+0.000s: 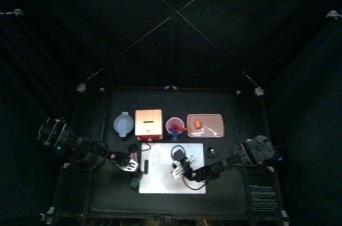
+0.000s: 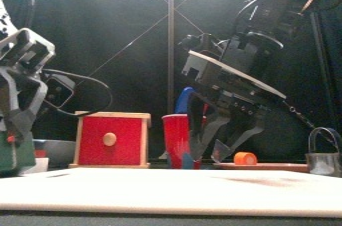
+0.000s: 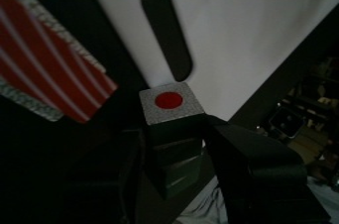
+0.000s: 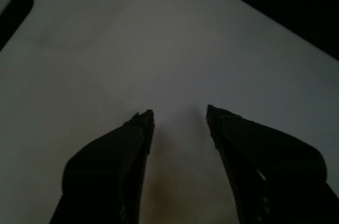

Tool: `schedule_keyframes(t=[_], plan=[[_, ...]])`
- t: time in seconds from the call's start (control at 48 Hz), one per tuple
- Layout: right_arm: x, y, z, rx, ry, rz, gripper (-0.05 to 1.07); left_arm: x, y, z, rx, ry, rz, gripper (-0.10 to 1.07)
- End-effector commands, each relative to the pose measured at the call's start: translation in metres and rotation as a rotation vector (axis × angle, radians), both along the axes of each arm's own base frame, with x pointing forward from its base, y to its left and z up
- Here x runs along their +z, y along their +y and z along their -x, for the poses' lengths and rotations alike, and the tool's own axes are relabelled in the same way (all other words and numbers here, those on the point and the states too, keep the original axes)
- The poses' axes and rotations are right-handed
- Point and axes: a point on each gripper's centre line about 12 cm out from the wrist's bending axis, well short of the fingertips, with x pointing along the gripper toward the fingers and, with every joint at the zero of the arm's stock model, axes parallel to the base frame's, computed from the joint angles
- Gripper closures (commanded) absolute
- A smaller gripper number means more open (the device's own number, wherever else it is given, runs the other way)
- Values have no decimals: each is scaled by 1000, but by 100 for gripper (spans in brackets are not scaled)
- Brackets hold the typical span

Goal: Cut sushi roll

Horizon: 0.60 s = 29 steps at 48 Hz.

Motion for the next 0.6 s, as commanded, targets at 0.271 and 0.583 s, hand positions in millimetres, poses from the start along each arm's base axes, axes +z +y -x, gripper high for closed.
schedule_keyframes(t=[0.271,0.583], plan=[[26,0,14,-22,-28,14,20,22,15,-22,59,-109,-45,26],[33,4,35,-26,-5,50,20,25,20,-70,144,-165,-104,26]])
